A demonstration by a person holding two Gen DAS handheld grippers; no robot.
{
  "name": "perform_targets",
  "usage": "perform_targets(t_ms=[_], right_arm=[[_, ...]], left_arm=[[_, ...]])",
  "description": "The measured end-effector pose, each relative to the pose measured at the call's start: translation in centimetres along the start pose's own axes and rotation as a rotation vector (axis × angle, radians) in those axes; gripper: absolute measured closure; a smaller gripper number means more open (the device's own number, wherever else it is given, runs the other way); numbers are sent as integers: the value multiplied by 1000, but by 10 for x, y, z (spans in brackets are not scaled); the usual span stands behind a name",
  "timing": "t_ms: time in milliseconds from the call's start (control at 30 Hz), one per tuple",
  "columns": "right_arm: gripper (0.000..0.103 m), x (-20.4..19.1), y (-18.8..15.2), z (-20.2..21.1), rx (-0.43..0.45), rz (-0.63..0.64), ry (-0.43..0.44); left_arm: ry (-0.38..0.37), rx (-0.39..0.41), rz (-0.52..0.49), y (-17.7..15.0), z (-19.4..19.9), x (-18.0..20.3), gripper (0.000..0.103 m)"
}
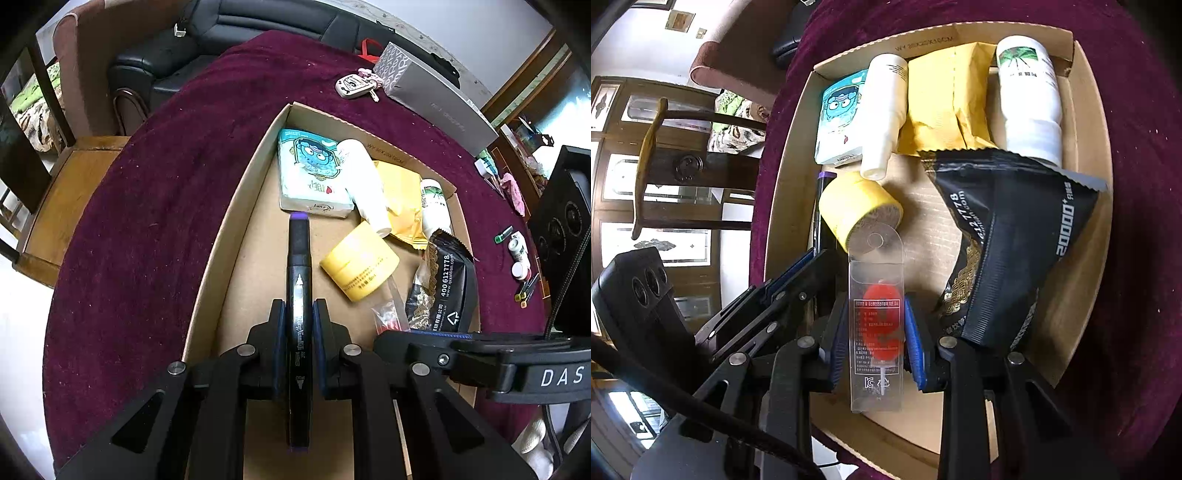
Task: Organize objects
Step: 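Lower the marker and blister pack into the tray and open both grippers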
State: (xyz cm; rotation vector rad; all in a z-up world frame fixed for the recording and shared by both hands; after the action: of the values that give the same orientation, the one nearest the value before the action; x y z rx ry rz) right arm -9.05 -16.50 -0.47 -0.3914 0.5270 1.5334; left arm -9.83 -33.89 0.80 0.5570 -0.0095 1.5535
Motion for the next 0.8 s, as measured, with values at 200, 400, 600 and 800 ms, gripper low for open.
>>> perform_targets(t_ms=[200, 400, 600, 800], right_arm=[[76, -2, 0, 1, 8, 34, -40], [76, -5, -1, -2, 8, 58, -66], [75, -7, -2, -3, 11, 65, -71], [61, -9, -2, 2, 26, 62, -50]], left_arm=[[7, 3, 2, 0, -1, 0, 92], [11, 6, 11, 0, -1, 0, 91], [3, 14, 26, 2, 6, -2, 85], [0, 26, 66, 7, 21, -10, 71]])
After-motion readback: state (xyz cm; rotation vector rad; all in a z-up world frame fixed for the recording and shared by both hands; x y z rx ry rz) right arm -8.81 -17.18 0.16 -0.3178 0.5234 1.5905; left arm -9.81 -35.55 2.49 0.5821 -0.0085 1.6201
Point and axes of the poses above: each gripper's, at about its wrist camera, not at the fingertips, and z roughly against the way its jaws point, x to its right, y to its top, the point moved 1 cm from there along -z, roughly the way its jaws point, and after that the axes turned 7 degrees about z, right-handed, at the moved point
